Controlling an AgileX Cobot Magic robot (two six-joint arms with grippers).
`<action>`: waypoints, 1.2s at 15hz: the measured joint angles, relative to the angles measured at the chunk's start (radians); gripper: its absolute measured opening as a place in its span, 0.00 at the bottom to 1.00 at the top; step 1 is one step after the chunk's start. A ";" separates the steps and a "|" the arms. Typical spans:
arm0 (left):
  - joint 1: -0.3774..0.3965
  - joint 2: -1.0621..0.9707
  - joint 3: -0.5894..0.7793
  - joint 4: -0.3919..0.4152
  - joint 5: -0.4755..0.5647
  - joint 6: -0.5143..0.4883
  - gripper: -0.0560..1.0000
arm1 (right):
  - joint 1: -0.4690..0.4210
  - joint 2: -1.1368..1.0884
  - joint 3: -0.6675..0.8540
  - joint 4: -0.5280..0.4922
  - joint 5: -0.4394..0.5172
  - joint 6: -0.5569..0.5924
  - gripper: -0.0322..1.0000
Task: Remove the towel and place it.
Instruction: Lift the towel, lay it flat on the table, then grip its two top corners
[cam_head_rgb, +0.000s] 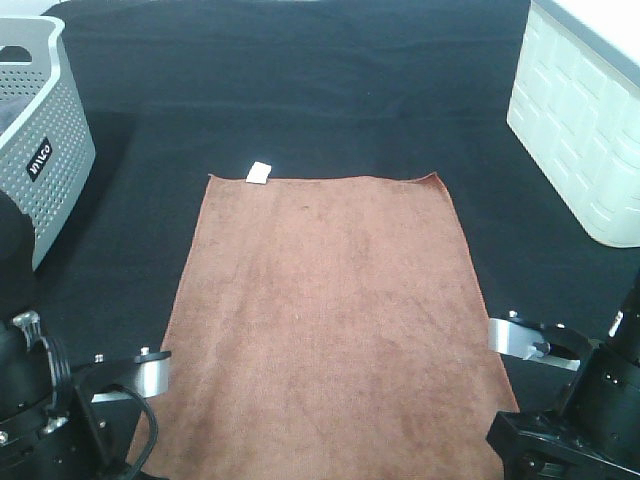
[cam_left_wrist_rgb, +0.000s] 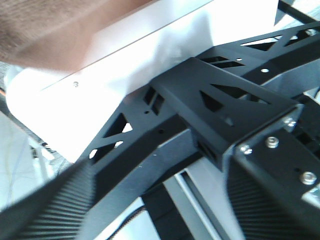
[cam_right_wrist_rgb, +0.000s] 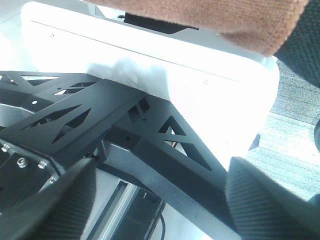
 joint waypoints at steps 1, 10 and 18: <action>0.000 0.000 0.000 0.000 0.000 0.000 0.75 | 0.000 0.000 0.000 0.000 0.000 0.000 0.68; 0.000 -0.006 -0.093 0.033 0.187 0.033 0.78 | 0.000 -0.153 -0.130 -0.081 0.005 0.005 0.71; 0.038 0.018 -0.609 0.486 0.157 -0.120 0.78 | 0.000 -0.334 -0.406 -0.563 0.009 0.352 0.93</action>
